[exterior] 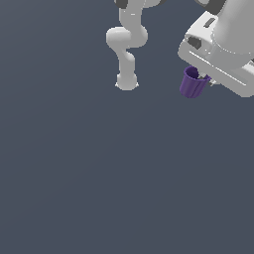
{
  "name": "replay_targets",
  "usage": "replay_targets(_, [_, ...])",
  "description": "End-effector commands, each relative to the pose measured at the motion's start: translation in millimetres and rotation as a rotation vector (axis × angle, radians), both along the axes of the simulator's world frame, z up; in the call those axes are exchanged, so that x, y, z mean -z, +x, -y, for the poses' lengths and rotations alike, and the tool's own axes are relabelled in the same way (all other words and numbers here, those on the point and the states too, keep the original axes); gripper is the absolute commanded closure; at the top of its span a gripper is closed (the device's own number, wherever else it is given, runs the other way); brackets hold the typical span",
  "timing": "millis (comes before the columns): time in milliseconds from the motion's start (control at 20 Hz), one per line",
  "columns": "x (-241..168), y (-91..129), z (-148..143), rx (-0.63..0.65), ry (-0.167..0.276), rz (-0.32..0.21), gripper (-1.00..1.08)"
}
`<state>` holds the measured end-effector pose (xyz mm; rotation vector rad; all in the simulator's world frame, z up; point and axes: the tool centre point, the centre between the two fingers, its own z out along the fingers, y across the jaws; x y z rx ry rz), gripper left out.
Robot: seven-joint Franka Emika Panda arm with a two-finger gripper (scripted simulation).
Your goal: Pick up the object and move it to a goal position.
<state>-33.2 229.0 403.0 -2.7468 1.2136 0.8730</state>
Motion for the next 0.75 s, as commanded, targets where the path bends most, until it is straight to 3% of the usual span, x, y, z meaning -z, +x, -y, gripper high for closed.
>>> replay_targets(0, [-7.9, 1.2, -5.4, 0.001, 0.000, 0.001, 1.08])
replay_targets(700, [-20.9, 4.3, -16.2, 0.002, 0.000, 0.001, 1.08])
